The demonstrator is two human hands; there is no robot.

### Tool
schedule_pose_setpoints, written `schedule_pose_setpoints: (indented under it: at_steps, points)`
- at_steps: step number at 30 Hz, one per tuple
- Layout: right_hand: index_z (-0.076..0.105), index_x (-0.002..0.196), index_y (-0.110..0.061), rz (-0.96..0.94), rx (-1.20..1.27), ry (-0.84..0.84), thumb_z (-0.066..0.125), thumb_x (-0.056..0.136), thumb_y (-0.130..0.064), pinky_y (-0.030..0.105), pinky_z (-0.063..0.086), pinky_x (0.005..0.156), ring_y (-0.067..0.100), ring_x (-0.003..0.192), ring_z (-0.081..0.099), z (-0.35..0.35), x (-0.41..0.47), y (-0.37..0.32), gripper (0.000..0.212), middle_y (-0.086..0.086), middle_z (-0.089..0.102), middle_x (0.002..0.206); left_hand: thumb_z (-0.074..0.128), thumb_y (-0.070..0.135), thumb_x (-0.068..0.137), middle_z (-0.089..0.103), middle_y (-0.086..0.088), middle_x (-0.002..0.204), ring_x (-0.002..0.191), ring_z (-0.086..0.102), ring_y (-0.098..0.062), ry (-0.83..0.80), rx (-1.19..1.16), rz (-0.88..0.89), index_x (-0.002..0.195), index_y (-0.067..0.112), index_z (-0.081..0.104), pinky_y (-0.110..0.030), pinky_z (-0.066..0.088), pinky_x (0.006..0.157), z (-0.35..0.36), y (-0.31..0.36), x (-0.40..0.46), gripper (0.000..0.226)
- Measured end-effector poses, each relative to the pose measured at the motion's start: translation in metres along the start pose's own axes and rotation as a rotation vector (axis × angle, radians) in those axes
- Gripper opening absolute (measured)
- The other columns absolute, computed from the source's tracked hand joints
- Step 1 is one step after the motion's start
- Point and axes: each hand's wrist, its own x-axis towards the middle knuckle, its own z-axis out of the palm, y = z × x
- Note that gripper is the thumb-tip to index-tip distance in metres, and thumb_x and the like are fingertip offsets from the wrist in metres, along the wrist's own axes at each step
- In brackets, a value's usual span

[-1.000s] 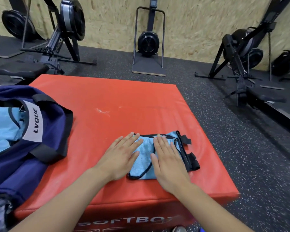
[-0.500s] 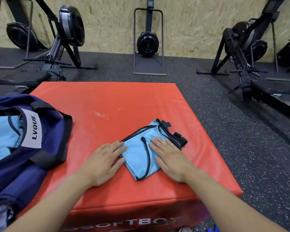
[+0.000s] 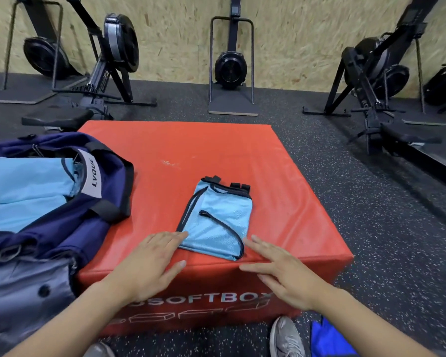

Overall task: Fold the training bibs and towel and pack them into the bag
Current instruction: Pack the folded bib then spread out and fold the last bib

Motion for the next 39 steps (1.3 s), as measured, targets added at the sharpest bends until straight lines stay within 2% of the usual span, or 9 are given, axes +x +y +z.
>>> schedule_pose_setpoints:
  at_steps: [7, 11, 14, 18, 21, 28, 32, 36, 39]
  points:
    - [0.047, 0.145, -0.033, -0.014, -0.104, 0.016, 0.042, 0.102, -0.018, 0.042, 0.024, 0.121, 0.004, 0.153, 0.003, 0.012, 0.008, -0.006, 0.046, -0.016, 0.01, 0.166, 0.034, 0.058, 0.1, 0.047, 0.008, 0.146, 0.136, 0.042, -0.013, -0.022, -0.055, 0.014, 0.137, 0.036, 0.046, -0.024, 0.019, 0.112, -0.007, 0.019, -0.03, 0.046]
    - [0.047, 0.148, -0.027, -0.002, 0.007, 0.074, 0.041, 0.104, -0.013, 0.036, 0.022, 0.123, 0.001, 0.152, 0.008, 0.008, 0.015, -0.006, 0.046, -0.017, 0.02, 0.163, 0.027, 0.064, 0.1, 0.009, 0.015, 0.166, 0.152, 0.001, -0.006, -0.08, -0.073, 0.032, 0.138, 0.049, 0.044, -0.029, 0.009, 0.121, -0.003, 0.019, -0.031, 0.045]
    - [0.048, 0.147, -0.028, 0.047, 0.211, 0.135, 0.042, 0.104, -0.011, 0.027, 0.016, 0.123, 0.002, 0.151, 0.016, 0.003, 0.018, -0.005, 0.047, -0.018, 0.026, 0.16, 0.029, 0.064, 0.1, 0.0, 0.022, 0.165, 0.151, -0.011, -0.001, -0.073, -0.127, 0.033, 0.135, 0.052, 0.049, -0.033, 0.01, 0.121, -0.003, 0.019, -0.021, 0.043]
    - [0.053, 0.139, -0.037, 0.162, 0.441, 0.187, 0.047, 0.104, -0.011, 0.022, 0.017, 0.122, 0.0, 0.147, 0.025, -0.011, 0.018, -0.002, 0.045, -0.01, 0.038, 0.157, 0.038, 0.061, 0.098, 0.029, 0.024, 0.158, 0.15, 0.005, 0.004, -0.026, -0.303, -0.001, 0.135, 0.05, 0.051, -0.03, 0.016, 0.121, -0.005, 0.019, -0.004, 0.041]
    - [0.062, 0.13, -0.029, 0.18, 0.58, 0.29, 0.056, 0.1, -0.006, 0.024, 0.03, 0.116, 0.007, 0.137, 0.046, -0.023, 0.024, -0.002, 0.038, -0.011, 0.058, 0.139, 0.048, 0.051, 0.096, 0.053, 0.031, 0.136, 0.136, 0.033, 0.013, 0.066, -0.448, -0.03, 0.129, 0.048, 0.058, -0.022, 0.023, 0.118, -0.016, 0.023, 0.009, 0.035]
    - [0.067, 0.118, -0.019, 0.331, 0.943, 0.452, 0.065, 0.093, 0.003, 0.023, 0.053, 0.089, 0.012, 0.098, 0.066, -0.03, 0.049, -0.006, 0.034, 0.007, 0.072, 0.11, 0.068, 0.008, 0.091, 0.068, 0.023, 0.117, 0.111, 0.063, -0.002, 0.263, -0.822, -0.151, 0.115, 0.033, 0.069, -0.015, 0.044, 0.096, -0.03, 0.029, 0.04, 0.035]
    - [0.069, 0.114, -0.026, 0.421, 0.932, 0.476, 0.064, 0.091, 0.005, 0.021, 0.053, 0.082, 0.01, 0.094, 0.064, -0.025, 0.072, 0.003, 0.039, -0.007, 0.072, 0.114, 0.062, -0.001, 0.092, 0.071, 0.023, 0.098, 0.072, 0.058, -0.006, 0.284, -0.88, -0.295, 0.109, 0.036, 0.072, -0.019, 0.046, 0.078, -0.014, 0.02, 0.065, 0.042]
    - [0.072, 0.11, -0.029, 0.493, 0.907, 0.428, 0.063, 0.092, 0.003, 0.018, 0.048, 0.077, 0.009, 0.084, 0.061, -0.018, 0.09, 0.019, 0.038, -0.009, 0.072, 0.102, 0.061, -0.003, 0.092, 0.057, 0.028, 0.062, 0.055, 0.041, -0.005, 0.302, -0.873, -0.411, 0.101, 0.032, 0.074, -0.012, 0.035, 0.058, 0.005, 0.015, 0.077, 0.039]
    - [0.077, 0.097, -0.036, 0.527, 0.745, 0.396, 0.063, 0.089, 0.001, 0.016, 0.041, 0.067, 0.007, 0.071, 0.05, -0.01, 0.099, 0.03, 0.04, -0.001, 0.06, 0.085, 0.064, -0.002, 0.092, 0.058, 0.016, 0.078, 0.061, 0.046, -0.005, 0.331, -0.844, -0.411, 0.096, 0.036, 0.074, -0.013, 0.037, 0.06, 0.011, 0.016, 0.079, 0.04]
